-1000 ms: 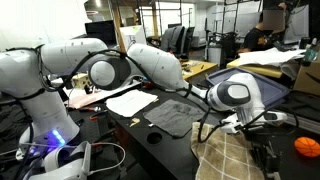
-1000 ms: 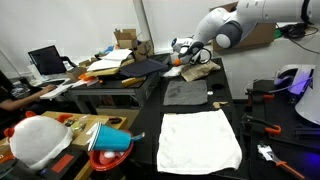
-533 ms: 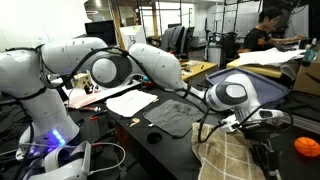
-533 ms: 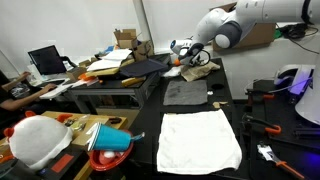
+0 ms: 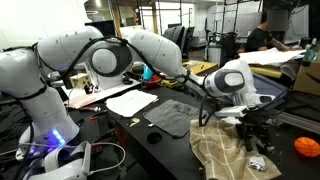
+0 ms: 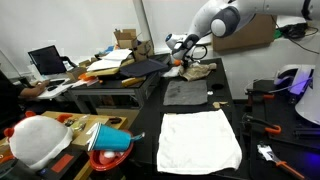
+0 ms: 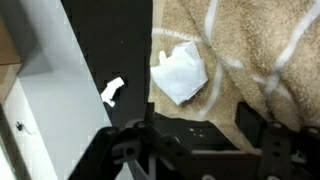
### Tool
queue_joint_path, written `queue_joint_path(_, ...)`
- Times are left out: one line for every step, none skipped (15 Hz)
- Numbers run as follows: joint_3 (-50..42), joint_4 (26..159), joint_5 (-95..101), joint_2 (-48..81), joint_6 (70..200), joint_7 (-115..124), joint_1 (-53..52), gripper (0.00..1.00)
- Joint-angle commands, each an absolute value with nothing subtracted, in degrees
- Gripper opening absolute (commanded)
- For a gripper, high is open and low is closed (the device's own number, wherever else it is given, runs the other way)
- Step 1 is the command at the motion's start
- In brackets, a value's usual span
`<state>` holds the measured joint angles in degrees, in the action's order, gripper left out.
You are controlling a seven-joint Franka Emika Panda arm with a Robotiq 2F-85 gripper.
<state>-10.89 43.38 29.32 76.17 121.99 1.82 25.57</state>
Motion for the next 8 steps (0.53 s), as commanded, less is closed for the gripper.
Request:
queue_joint_path(-7.06, 55.72, 29.34, 68.03, 123.92, -5.99, 25.08, 1.0)
queue_joint_path(-6.34, 57.74, 29.54, 66.77, 123.75, -7.27, 25.04, 1.0)
queue_joint_path(-5.77, 59.76, 29.72, 65.58, 123.76, -8.31, 25.02, 1.0)
queue_joint_path(-5.5, 61.48, 29.96, 64.6, 123.89, -8.84, 24.96, 0.75)
queue_joint_path(-5.52, 63.31, 30.29, 63.57, 124.28, -8.77, 24.77, 0.74)
queue_joint_path(-5.74, 64.96, 30.55, 62.69, 124.84, -8.27, 24.52, 0.66)
queue_joint_path(-6.03, 66.71, 30.94, 61.77, 125.62, -7.35, 24.24, 0.58)
queue_joint_path(-6.23, 68.31, 31.23, 60.92, 126.37, -6.84, 24.04, 0.49)
